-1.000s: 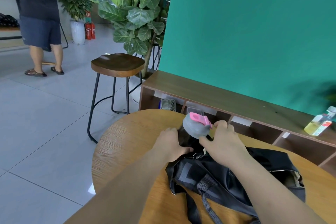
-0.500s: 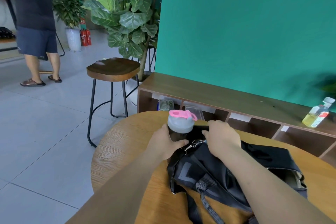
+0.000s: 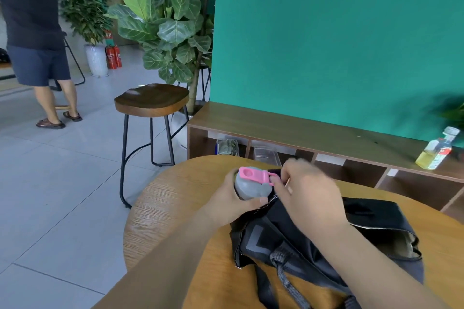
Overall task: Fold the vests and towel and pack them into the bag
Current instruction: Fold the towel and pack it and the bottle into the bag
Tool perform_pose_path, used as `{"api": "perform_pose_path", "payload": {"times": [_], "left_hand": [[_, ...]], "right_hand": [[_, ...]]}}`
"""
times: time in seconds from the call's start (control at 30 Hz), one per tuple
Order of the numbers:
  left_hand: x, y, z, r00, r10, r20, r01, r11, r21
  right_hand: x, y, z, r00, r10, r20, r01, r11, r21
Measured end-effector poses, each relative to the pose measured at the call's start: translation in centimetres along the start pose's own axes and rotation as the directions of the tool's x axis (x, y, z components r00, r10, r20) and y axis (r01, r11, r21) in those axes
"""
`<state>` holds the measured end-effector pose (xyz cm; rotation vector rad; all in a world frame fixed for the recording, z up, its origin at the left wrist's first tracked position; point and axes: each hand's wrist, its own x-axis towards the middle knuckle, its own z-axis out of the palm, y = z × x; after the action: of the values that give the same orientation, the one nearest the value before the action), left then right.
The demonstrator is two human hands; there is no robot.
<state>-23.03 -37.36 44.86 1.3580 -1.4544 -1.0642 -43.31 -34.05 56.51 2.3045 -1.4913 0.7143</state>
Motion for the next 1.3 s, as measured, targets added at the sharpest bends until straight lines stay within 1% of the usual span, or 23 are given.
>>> {"api": "perform_pose_path", "payload": {"times": [0.07, 0.13, 0.2, 0.23, 0.3, 0.37, 0.43, 0.53, 0.57, 0.67, 0.73, 0.77, 0.83, 0.9, 0.97, 1.03, 1.1, 1.13, 1.2, 1.27, 1.3], "left_hand": [[-0.4, 0.4, -0.1, 1.0, 0.014, -0.007, -0.014, 1.0, -0.012], [-0.6, 0.7, 0.0, 0.998, 0.007, -0.055, -0.008, 1.0, -0.005], [-0.9, 1.1, 0.0, 0.995, 0.004, -0.098, -0.006, 1.0, -0.014], [-1.0, 1.3, 0.2, 0.995, 0.0, -0.104, -0.002, 1.0, -0.012], [-1.0, 1.5, 0.5, 0.994, 0.008, -0.112, -0.009, 1.0, -0.008], [-1.0, 1.7, 1.1, 0.989, 0.022, -0.15, -0.021, 1.0, 0.002], [-0.8, 1.7, 1.9, 0.98, 0.026, -0.197, -0.02, 0.999, 0.036], [0.0, 1.3, 3.0, 0.976, -0.005, -0.216, 0.035, 0.99, 0.135], [0.1, 1.3, 3.0, 0.98, -0.014, -0.2, 0.04, 0.991, 0.127], [-0.1, 1.8, 2.3, 0.99, -0.007, -0.144, 0.01, 1.0, 0.024], [-0.6, 2.2, 2.0, 0.985, -0.009, -0.169, 0.006, 1.0, -0.019], [-0.9, 2.4, 2.0, 0.976, -0.023, -0.218, 0.018, 1.0, -0.023], [-1.3, 2.6, 2.1, 0.938, -0.001, -0.348, 0.013, 0.999, 0.032], [-2.1, 2.7, 2.3, 0.883, 0.107, -0.458, -0.036, 0.986, 0.161], [-3.2, 3.2, 2.7, 0.839, 0.23, -0.494, -0.102, 0.957, 0.273], [-4.2, 3.9, 3.1, 0.82, 0.326, -0.47, -0.154, 0.917, 0.367], [-4.8, 4.4, 3.4, 0.825, 0.367, -0.429, -0.15, 0.875, 0.46], [-5.0, 4.4, 3.4, 0.828, 0.379, -0.414, -0.142, 0.855, 0.499], [-5.3, 4.1, 3.4, 0.819, 0.437, -0.371, -0.163, 0.798, 0.581], [-5.2, 3.8, 3.4, 0.815, 0.498, -0.296, -0.213, 0.733, 0.646], [-5.1, 3.7, 3.5, 0.825, 0.505, -0.255, -0.237, 0.718, 0.654]], "right_hand": [[-1.7, -0.8, 0.2, 0.975, 0.065, 0.214, -0.041, 0.993, -0.113], [-2.6, -0.6, 1.0, 0.936, 0.154, 0.315, -0.088, 0.973, -0.213], [-2.5, -0.2, 1.6, 0.882, 0.228, 0.413, -0.163, 0.969, -0.187], [-2.1, 0.2, 1.8, 0.855, 0.243, 0.459, -0.196, 0.969, -0.147], [-1.3, 1.0, 1.8, 0.829, 0.246, 0.503, -0.269, 0.963, -0.027], [-0.6, 1.6, 1.6, 0.836, 0.219, 0.502, -0.301, 0.95, 0.087], [-0.5, 1.8, 1.6, 0.844, 0.193, 0.501, -0.312, 0.936, 0.165], [-1.2, 2.2, 2.0, 0.862, 0.197, 0.468, -0.344, 0.905, 0.252], [-1.4, 2.4, 2.1, 0.866, 0.207, 0.454, -0.348, 0.903, 0.252], [-2.1, 2.9, 1.9, 0.883, 0.251, 0.397, -0.373, 0.888, 0.269], [-2.4, 2.9, 1.7, 0.914, 0.235, 0.331, -0.345, 0.88, 0.328], [-2.4, 2.8, 1.6, 0.929, 0.206, 0.306, -0.309, 0.888, 0.341], [-2.3, 2.2, 1.6, 0.938, 0.148, 0.314, -0.247, 0.921, 0.302], [-1.8, 1.3, 2.1, 0.922, 0.128, 0.366, -0.212, 0.957, 0.199], [-1.2, 0.5, 2.7, 0.902, 0.142, 0.408, -0.194, 0.977, 0.091], [-0.6, 0.1, 3.2, 0.879, 0.177, 0.443, -0.21, 0.977, 0.025], [-0.2, 0.1, 3.5, 0.856, 0.207, 0.474, -0.235, 0.972, 0.001], [-0.1, 0.2, 3.5, 0.851, 0.221, 0.476, -0.264, 0.964, 0.026], [-0.4, 0.7, 3.7, 0.848, 0.247, 0.468, -0.348, 0.927, 0.141], [-0.9, 1.1, 3.8, 0.844, 0.274, 0.46, -0.424, 0.867, 0.262], [-1.2, 1.2, 4.0, 0.84, 0.286, 0.462, -0.459, 0.828, 0.322]]}}
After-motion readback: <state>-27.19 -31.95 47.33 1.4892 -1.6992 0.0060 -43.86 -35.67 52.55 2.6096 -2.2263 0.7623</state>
